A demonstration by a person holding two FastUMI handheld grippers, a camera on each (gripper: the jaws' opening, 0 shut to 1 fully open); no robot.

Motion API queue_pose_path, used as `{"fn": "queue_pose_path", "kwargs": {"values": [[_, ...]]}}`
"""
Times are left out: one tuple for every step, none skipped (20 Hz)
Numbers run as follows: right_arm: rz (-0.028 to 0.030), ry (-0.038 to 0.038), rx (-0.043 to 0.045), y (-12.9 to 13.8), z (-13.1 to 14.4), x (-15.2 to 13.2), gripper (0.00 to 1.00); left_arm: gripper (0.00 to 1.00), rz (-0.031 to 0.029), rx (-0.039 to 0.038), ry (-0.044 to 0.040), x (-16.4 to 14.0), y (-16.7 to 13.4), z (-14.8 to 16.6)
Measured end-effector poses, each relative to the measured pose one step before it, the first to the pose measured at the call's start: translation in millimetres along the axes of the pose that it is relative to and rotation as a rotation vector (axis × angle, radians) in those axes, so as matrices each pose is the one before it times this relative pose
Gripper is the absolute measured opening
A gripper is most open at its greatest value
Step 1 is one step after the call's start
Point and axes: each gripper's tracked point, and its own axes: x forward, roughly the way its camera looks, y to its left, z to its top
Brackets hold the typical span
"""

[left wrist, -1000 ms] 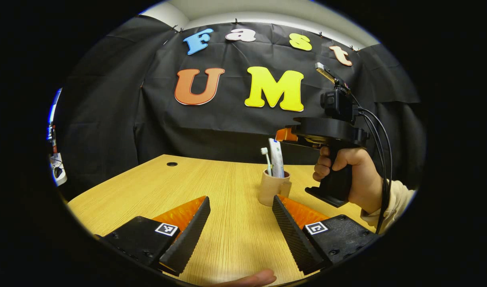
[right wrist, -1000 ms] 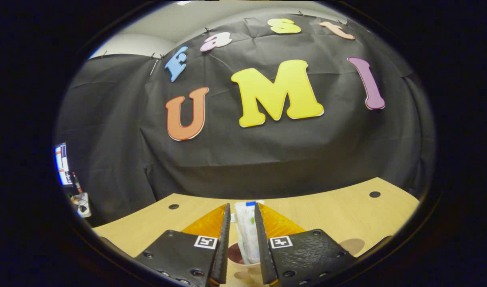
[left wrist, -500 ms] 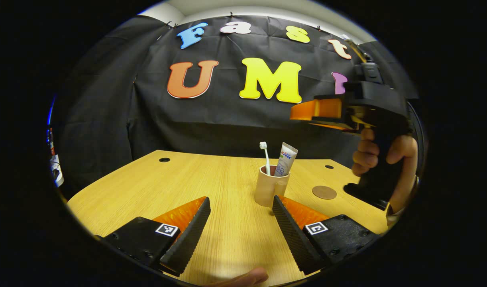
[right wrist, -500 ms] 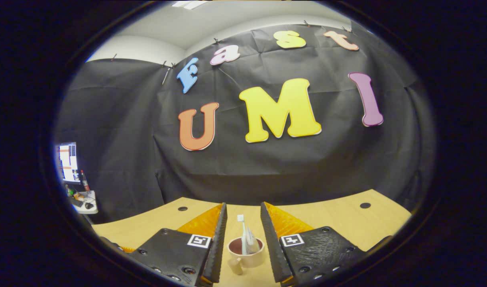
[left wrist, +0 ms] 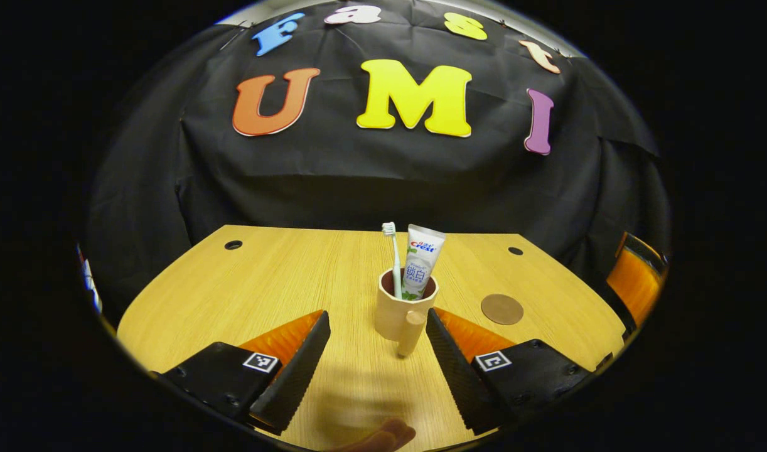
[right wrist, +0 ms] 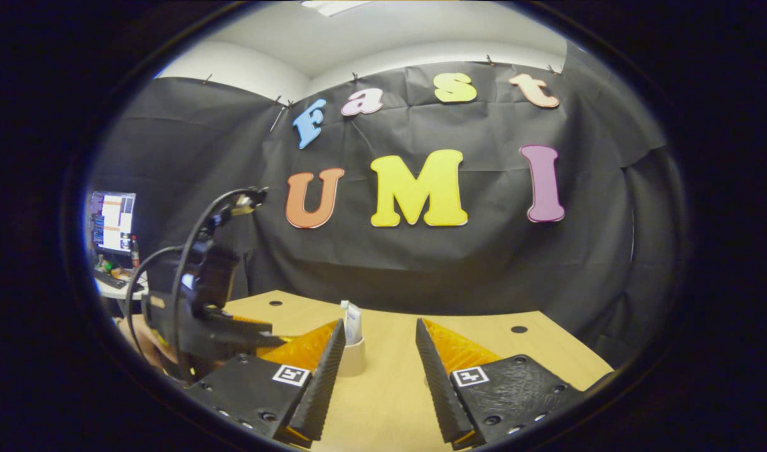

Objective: Put the toothbrush and toothpaste on the desktop into the cup, then pick up the cup and place it on the coaster on the desktop.

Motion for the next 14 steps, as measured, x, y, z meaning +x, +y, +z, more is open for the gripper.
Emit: {"fn": "queue_pose_path", "kwargs": {"values": [[0.00644,0.00650,0.02018,-5.98,-2.39,-9.56,0.69,0.97,0.01087,0.02559,0.01419,3.95,-2.80,6.79],[-0.00001,0.00576,0.01483,-7.18,-0.58,-8.85,0.69,0.97,0.00817,0.01631,0.02573,5.68,-2.17,3.50],[-0.01358,0.00033,0.00566,-11.67,0.59,-6.93,0.71,0.98,0.00103,0.00728,0.01993,3.54,-5.07,5.80],[-0.01685,-0.00232,0.00002,-11.79,1.37,-6.56,0.71,0.98,-0.00017,-0.00684,0.02972,3.33,-3.93,2.75],[-0.01025,-0.00466,0.00127,-9.56,1.90,-6.80,0.72,0.97,-0.01105,-0.01236,0.03980,3.24,-4.24,0.53],[-0.00262,-0.00698,0.00456,-7.04,2.93,-7.54,0.73,0.97,-0.00958,-0.03040,0.04501,1.97,-1.62,0.97],[0.00275,-0.00899,0.00714,-6.24,3.14,-6.43,0.77,1.00,-0.00692,-0.02639,0.05051,0.72,-1.47,-0.95],[0.01292,-0.01021,0.00793,-2.98,5.47,-3.21,0.82,0.98,-0.02214,-0.02611,0.06419,-0.11,-6.81,-3.25],[0.01351,0.00504,-0.00079,-1.49,3.48,-2.37,0.87,1.00,-0.01669,-0.03296,0.05148,0.90,-5.50,-1.07],[0.01084,0.00012,-0.00769,-1.93,2.98,-2.74,0.89,0.98,-0.01657,-0.01776,0.06446,3.20,-3.30,-2.22],[0.00308,-0.01242,-0.00326,-2.92,6.20,-4.01,0.96,1.00,0.00171,-0.01088,0.05341,1.37,0.18,-3.16],[-0.00447,-0.00626,0.00428,-3.59,3.89,-1.22,0.96,1.00,0.01179,0.00043,0.04484,1.58,2.13,-0.08],[-0.00320,0.00680,0.00641,-1.70,-1.17,-0.24,0.96,0.98,0.00576,0.01401,0.05969,2.35,0.43,-3.87],[-0.00223,0.00240,0.00681,-1.25,0.16,-0.89,0.96,0.98,0.01201,0.00316,0.04399,3.39,2.74,-4.92]]}}
